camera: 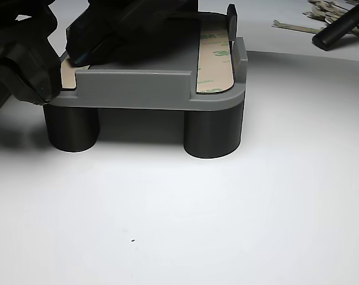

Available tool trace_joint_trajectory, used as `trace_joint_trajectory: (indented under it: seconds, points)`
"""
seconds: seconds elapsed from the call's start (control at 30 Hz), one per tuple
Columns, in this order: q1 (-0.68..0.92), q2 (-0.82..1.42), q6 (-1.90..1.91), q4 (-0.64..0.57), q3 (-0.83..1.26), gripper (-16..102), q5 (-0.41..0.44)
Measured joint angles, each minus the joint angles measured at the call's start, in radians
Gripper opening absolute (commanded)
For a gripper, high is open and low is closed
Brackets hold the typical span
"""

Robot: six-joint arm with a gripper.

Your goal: Peel off protective film from adhesive tape.

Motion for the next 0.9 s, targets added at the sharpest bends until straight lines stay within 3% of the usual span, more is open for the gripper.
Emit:
trace_joint_trajectory:
  seconds: [0.9]
  points:
    - [0.000, -0.012, 0.002, 0.006, -0.017, -11, 0.002]
